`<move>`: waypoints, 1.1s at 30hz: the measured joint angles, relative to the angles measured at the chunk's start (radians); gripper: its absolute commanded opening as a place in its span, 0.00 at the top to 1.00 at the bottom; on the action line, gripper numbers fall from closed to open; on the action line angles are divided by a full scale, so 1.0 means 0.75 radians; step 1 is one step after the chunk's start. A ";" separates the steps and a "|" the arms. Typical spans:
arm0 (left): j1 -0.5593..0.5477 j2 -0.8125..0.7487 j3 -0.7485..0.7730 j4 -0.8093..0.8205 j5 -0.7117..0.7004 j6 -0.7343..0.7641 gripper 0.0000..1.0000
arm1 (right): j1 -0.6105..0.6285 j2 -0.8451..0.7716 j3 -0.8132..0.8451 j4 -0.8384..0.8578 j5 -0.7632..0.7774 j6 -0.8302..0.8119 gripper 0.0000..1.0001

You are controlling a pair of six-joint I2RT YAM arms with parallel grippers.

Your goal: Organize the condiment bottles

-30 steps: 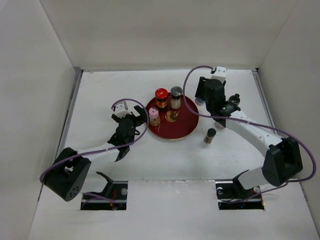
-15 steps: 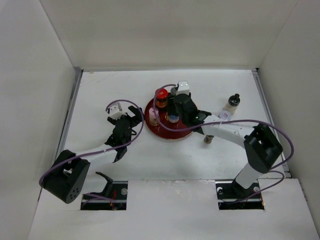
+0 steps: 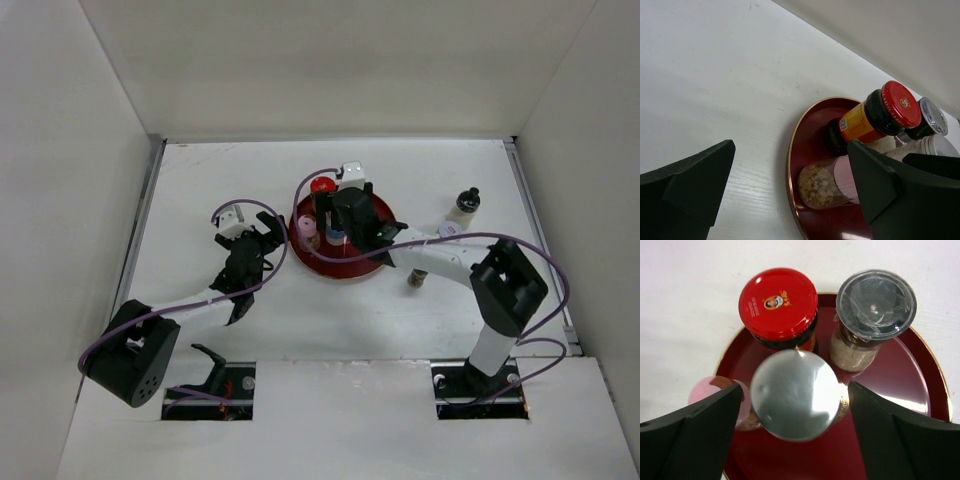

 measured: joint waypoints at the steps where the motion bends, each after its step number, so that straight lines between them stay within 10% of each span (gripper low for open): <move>1: 0.000 0.000 0.000 0.000 0.001 0.000 0.01 | 0.001 -0.001 0.001 0.012 0.001 -0.001 0.01; 15: -0.003 0.000 0.000 0.000 0.003 -0.001 0.01 | -0.476 -0.621 -0.355 0.071 0.155 0.077 0.10; 33: -0.037 0.013 0.000 0.001 0.004 -0.004 0.01 | -0.615 -0.508 -0.636 -0.169 0.334 0.300 0.04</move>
